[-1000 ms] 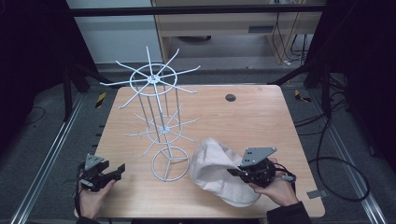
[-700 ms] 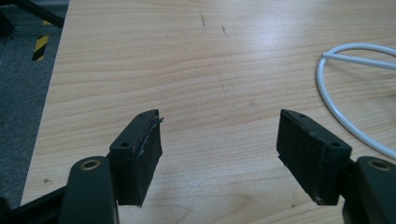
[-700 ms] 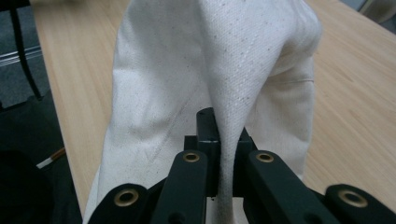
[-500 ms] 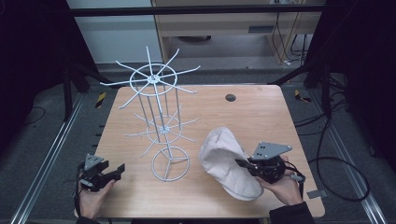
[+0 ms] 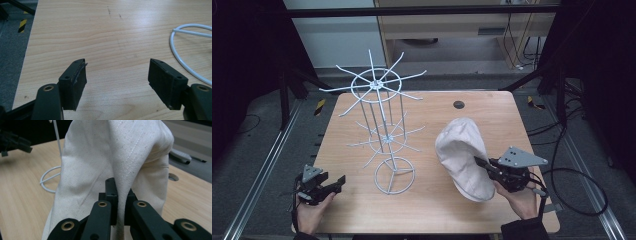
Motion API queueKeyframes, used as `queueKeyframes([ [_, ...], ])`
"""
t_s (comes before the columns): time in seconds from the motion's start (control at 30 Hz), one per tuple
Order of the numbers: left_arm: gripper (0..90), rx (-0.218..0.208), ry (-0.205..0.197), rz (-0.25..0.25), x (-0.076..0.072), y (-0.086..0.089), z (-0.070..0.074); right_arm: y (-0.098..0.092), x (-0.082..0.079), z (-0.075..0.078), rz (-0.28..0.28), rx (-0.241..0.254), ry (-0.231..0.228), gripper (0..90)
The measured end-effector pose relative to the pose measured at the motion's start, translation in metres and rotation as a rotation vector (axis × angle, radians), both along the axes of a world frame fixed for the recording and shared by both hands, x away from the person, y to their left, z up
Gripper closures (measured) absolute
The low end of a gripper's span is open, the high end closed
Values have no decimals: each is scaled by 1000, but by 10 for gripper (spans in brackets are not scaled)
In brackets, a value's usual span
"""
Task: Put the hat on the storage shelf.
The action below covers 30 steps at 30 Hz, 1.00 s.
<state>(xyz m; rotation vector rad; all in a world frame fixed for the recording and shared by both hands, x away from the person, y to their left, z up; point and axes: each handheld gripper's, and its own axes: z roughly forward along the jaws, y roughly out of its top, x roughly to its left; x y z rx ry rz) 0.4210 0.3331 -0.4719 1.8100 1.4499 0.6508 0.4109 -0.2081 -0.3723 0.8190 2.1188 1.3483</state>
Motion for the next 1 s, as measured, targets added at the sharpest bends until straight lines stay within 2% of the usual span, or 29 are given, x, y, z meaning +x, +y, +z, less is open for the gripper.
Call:
queueKeyframes([
  [0.37,306,-1,0,3,0,0,0,-6,-4,13,-48,84,-90,887],
  [0.57,306,-1,-2,9,0,1,0,-6,-9,27,-74,141,-169,888],
  [0.6,306,-1,-2,9,0,1,0,-6,-9,27,-74,141,-169,888],
  [0.73,305,-3,-1,8,0,0,0,-2,-11,39,-75,181,-232,888],
  [1.0,305,3,2,5,0,0,0,4,-11,49,-63,215,-267,888],
])
